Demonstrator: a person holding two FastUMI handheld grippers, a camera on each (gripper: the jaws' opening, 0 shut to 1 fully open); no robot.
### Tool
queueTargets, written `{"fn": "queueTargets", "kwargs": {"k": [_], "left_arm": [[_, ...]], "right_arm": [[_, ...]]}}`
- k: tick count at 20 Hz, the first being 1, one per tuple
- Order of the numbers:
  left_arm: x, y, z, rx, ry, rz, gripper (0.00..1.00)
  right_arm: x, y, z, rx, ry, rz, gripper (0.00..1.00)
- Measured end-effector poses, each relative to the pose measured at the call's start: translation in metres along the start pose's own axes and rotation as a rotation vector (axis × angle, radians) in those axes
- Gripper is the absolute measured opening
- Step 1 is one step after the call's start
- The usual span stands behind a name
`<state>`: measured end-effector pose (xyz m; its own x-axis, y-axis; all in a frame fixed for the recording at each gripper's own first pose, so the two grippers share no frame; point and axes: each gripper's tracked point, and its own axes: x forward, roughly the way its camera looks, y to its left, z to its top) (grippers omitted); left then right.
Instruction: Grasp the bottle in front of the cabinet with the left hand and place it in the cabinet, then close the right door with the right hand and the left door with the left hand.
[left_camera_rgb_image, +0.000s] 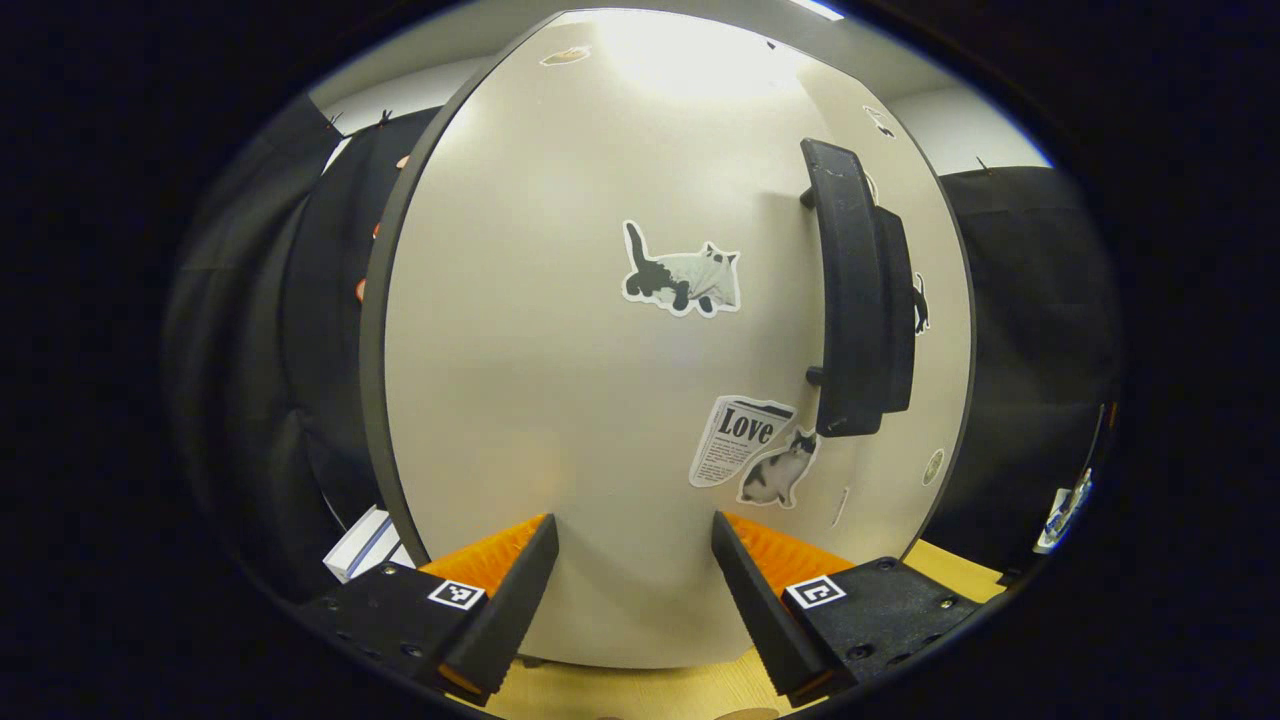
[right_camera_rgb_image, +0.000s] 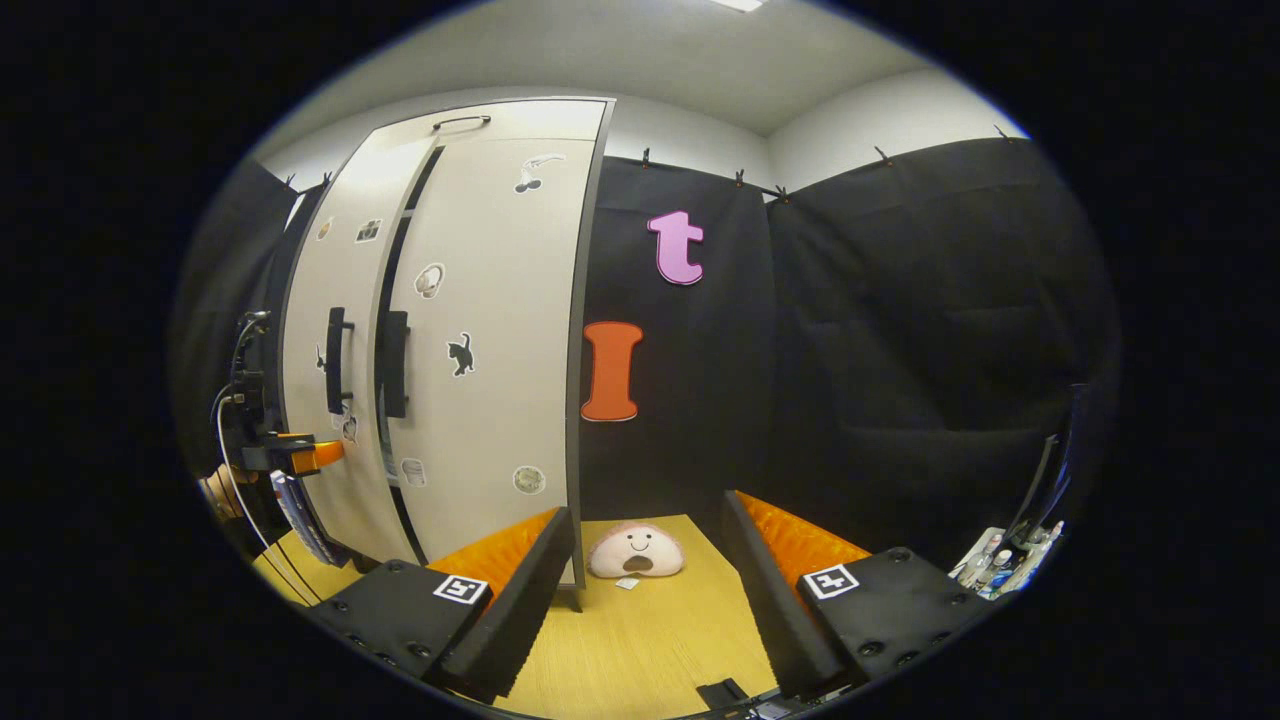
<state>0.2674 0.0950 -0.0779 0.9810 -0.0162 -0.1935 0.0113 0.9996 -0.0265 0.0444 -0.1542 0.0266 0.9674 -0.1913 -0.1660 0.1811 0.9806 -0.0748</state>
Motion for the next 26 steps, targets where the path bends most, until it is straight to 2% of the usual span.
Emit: {"fn": "queueTargets", "kwargs": {"k": [1, 2, 7, 20, 21, 26], "left_arm": [[0.001, -0.001, 0.0, -0.005, 0.009, -0.003, 0.92], [-0.001, -0.001, 0.002, -0.015, 0.013, -0.007, 0.94], [-0.026, 0.008, 0.023, -0.034, 0.002, -0.012, 0.95], [-0.135, 0.026, 0.104, 0.016, -0.111, -0.007, 0.94], [-0.144, 0.027, 0.109, 0.018, -0.116, -0.002, 0.94], [-0.186, 0.029, 0.131, 0.011, -0.143, 0.014, 0.94]], "right_arm": [[0.001, 0.001, 0.001, 0.002, 0.0, 0.004, 0.98], [0.0, 0.001, 0.003, 0.004, 0.0, 0.009, 0.98], [0.0, 0.0, 0.016, -0.004, -0.018, 0.021, 0.98], [-0.007, 0.029, 0.052, -0.016, -0.071, 0.1, 0.98], [-0.009, 0.032, 0.054, -0.015, -0.073, 0.107, 0.94], [-0.025, 0.044, 0.067, -0.016, -0.094, 0.143, 0.98]]}}
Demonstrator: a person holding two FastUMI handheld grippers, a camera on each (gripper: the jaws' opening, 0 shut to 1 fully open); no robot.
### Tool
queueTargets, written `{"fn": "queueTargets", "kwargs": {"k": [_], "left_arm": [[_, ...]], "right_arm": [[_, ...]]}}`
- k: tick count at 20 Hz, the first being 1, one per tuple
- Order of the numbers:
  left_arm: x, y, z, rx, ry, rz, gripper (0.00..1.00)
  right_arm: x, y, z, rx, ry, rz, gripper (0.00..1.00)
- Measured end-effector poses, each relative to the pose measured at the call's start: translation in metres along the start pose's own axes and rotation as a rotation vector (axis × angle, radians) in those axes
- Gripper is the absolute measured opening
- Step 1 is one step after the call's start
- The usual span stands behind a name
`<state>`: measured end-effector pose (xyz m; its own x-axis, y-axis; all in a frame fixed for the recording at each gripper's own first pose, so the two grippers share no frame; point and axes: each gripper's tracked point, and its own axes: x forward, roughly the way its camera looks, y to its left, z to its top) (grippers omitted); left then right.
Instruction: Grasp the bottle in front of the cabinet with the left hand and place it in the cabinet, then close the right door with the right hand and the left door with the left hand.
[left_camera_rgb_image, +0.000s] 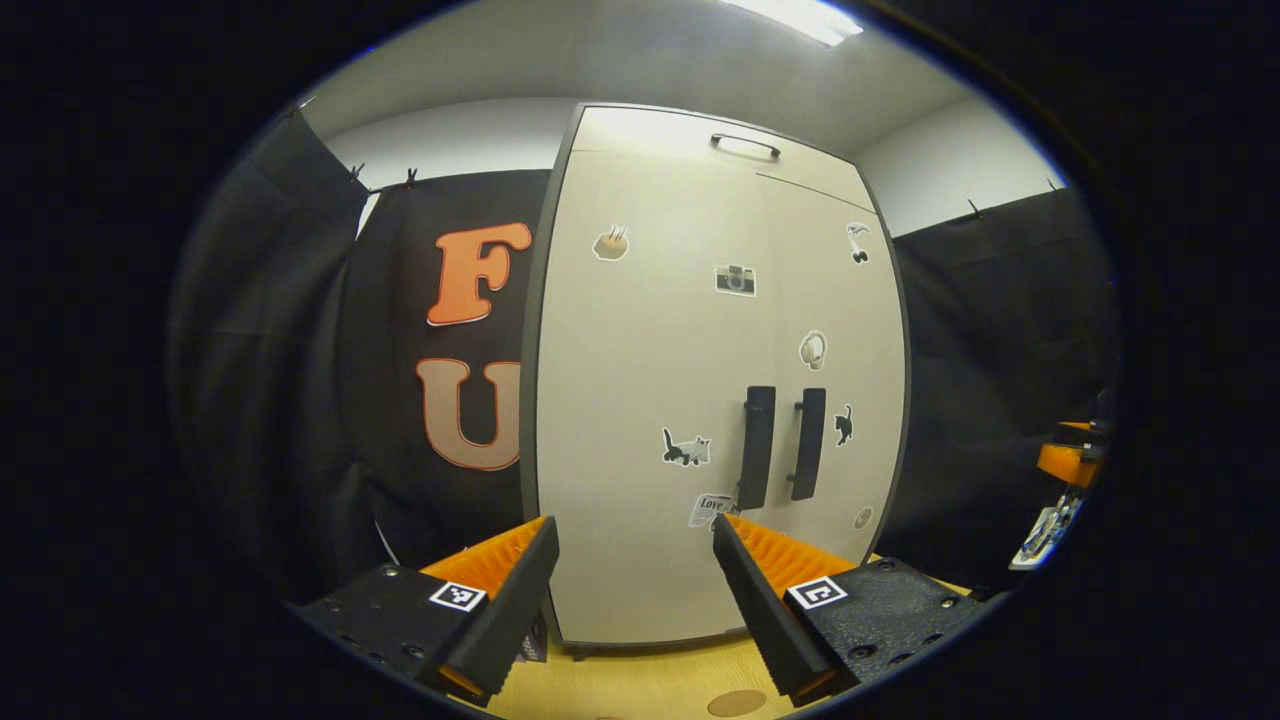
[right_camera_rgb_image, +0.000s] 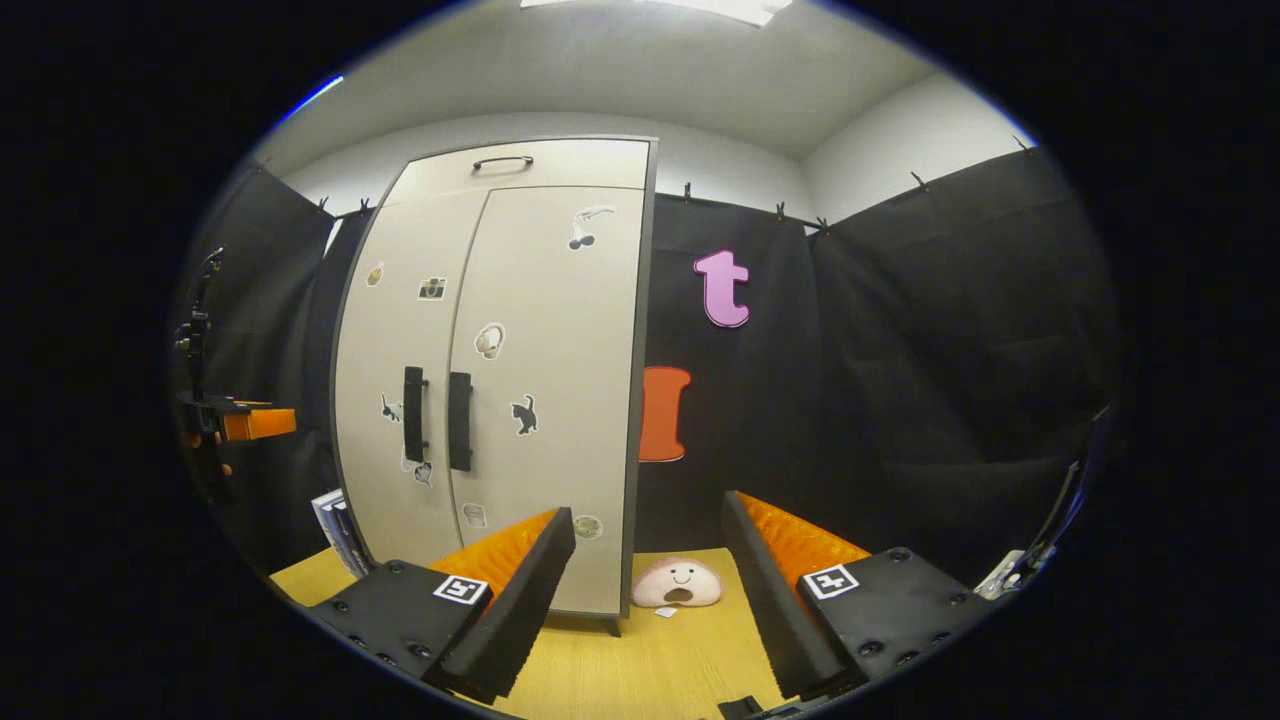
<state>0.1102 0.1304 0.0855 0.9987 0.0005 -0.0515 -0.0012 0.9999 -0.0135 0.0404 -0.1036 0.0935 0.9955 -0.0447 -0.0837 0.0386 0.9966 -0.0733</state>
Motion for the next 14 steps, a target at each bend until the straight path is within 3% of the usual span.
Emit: {"fn": "queueTargets", "kwargs": {"k": [14], "left_arm": [[-0.079, 0.011, 0.03, 0.001, -0.021, 0.045, 0.94]], "right_arm": [[-0.023, 0.022, 0.019, 0.002, -0.031, 0.052, 0.98]]}}
